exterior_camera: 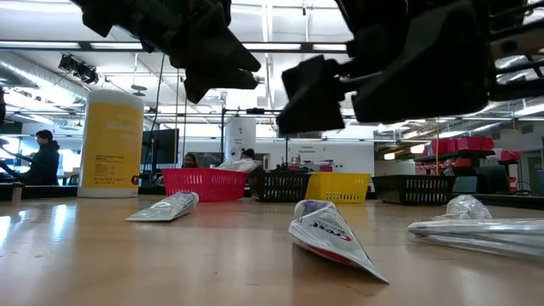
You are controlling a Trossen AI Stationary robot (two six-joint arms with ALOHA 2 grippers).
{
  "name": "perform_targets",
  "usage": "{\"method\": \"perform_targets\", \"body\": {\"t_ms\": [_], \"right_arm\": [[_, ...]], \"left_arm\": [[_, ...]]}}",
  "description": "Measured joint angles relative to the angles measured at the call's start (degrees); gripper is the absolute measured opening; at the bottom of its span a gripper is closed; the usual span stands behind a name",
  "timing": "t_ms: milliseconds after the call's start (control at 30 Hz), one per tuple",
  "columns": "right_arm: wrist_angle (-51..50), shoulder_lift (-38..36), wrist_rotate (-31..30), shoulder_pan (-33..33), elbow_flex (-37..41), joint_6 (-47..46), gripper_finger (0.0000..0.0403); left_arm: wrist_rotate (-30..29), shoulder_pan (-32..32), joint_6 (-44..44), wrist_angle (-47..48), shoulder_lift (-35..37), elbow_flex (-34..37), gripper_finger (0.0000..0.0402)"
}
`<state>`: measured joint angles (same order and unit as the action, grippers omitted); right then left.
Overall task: Pick & Place Travel size toiletries
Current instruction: Put the purple toothpaste into the right black bin
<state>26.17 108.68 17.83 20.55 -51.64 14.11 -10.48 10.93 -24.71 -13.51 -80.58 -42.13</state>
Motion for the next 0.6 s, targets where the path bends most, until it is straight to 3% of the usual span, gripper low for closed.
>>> {"method": "perform_targets", "body": {"t_ms": [200,600], "right_arm": [[-6.79,3.11,0.32,0.13,-3.97,2.06,0.0259],[-4.48,9.35,-1.26,0.22,-4.24,3.90,0.0249]], "left_arm": [[0.00,0.14,-2.16,-0.28,0.00,0.00,0.0155],[-0.42,0.16,-2.99,-1.55,0.00,0.00,0.0155]]}}
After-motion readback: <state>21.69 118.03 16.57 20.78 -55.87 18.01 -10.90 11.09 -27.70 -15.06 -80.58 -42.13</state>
